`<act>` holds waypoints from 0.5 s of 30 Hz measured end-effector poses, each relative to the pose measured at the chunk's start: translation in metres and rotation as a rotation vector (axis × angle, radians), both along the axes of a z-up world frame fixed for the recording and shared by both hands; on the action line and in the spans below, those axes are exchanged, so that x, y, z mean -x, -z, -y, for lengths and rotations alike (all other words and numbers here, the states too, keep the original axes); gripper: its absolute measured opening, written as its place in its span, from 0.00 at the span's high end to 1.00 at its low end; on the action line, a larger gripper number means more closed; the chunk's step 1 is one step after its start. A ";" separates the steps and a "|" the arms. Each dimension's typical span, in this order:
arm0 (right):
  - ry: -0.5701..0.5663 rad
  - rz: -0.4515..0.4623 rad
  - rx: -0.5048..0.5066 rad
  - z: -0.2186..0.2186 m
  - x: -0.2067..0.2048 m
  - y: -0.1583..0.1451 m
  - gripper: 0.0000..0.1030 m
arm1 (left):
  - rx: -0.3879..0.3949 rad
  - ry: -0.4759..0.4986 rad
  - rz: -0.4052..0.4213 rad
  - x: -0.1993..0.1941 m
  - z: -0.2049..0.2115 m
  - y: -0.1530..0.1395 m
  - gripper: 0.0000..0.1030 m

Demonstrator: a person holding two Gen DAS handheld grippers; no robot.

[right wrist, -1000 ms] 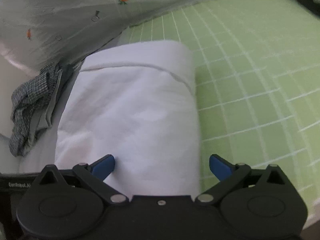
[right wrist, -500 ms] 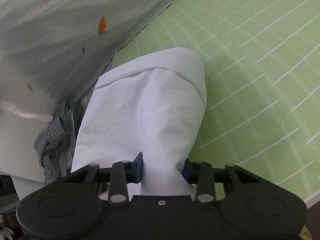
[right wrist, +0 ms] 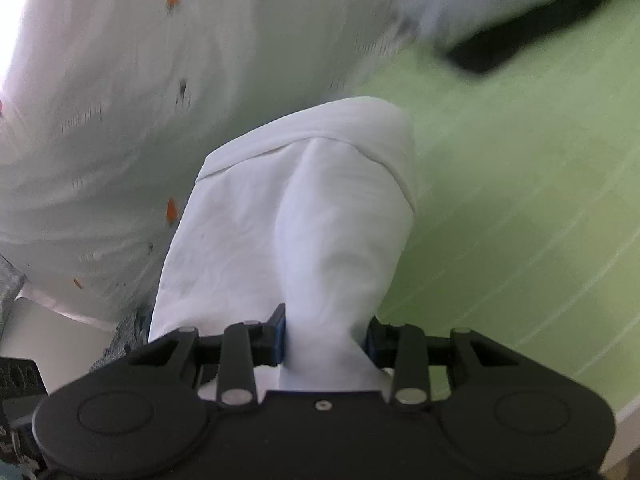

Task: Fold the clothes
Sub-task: 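Grasp the folded white bundle with both grippers and carry it toward the clothes stack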

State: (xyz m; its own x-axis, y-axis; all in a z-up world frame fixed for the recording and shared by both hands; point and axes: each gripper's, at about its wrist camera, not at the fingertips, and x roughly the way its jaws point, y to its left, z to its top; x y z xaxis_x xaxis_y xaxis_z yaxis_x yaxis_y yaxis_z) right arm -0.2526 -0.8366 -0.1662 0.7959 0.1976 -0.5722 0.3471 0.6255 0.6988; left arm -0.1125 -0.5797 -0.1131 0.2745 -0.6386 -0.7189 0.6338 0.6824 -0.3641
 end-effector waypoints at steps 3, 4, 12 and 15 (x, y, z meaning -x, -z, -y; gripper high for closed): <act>0.033 -0.019 0.033 0.078 0.023 -0.005 0.64 | 0.011 0.030 -0.019 0.013 0.080 0.003 0.76; 0.060 -0.028 0.027 0.100 0.032 -0.004 0.64 | 0.014 0.040 -0.026 0.017 0.107 0.004 0.76; 0.310 -0.075 -0.078 0.223 0.102 0.017 0.64 | -0.040 0.244 -0.037 0.040 0.282 0.015 0.77; 0.440 -0.108 -0.108 0.244 0.127 0.032 0.64 | -0.074 0.353 -0.092 0.037 0.331 0.034 0.77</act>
State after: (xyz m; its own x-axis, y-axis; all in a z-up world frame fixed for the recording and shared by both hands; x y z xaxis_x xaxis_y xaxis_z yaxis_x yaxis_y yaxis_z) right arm -0.3798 -1.0805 -0.1982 0.7545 -0.0825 -0.6511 0.6375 0.3278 0.6972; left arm -0.1495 -0.9110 -0.1474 -0.0211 -0.6277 -0.7782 0.8018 0.4543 -0.3882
